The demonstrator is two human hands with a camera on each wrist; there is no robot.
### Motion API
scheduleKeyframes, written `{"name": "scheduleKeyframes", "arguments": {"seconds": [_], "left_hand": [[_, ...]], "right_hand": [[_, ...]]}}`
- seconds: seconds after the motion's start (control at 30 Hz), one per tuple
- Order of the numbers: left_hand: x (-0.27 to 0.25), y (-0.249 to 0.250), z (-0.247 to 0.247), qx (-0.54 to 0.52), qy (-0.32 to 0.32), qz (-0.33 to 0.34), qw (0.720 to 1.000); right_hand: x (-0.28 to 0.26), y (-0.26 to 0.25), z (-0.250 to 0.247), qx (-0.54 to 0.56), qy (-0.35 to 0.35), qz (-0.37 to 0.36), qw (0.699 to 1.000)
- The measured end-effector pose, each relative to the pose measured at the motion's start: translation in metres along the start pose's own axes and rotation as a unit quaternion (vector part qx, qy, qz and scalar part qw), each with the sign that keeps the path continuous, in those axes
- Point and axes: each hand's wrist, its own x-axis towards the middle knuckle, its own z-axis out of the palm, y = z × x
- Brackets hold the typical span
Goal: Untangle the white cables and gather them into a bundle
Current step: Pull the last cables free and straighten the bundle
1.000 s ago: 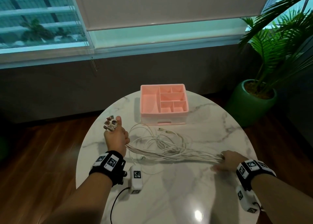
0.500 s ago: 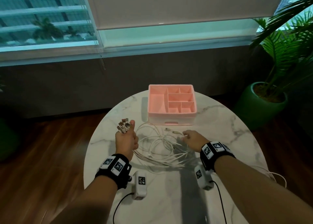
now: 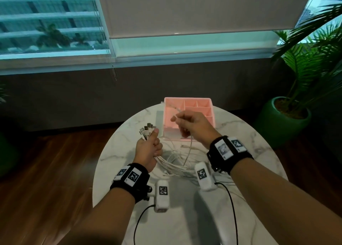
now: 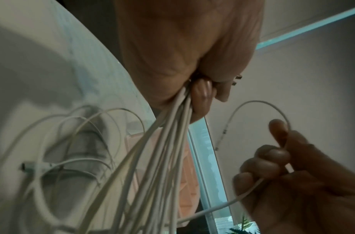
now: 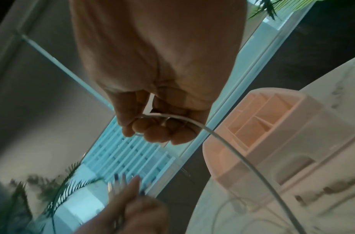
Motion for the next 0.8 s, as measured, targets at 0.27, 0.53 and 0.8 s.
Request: {"name": "scheduleKeyframes", "arguments": {"seconds": [0.27,0.53,0.8], "left_hand": [[0.005,0.013,-0.002,-0.097,-0.001,-0.045,0.994],[0.0,0.015,-0.021,-0.052,0.061,0.012,0.997],[0.005,0.016,-0.027,-0.053,0.076,0.027,0.995]], "right_hand": [[-0.041,0.064,0.025,-0.179,-0.117,0.044,0.976],[-0.069,0.104,-0.049,-0.275,-0.066,0.122,0.951],[-0.082,0.121,-0.141,-0.347,0.152,0.198,0.904]]}}
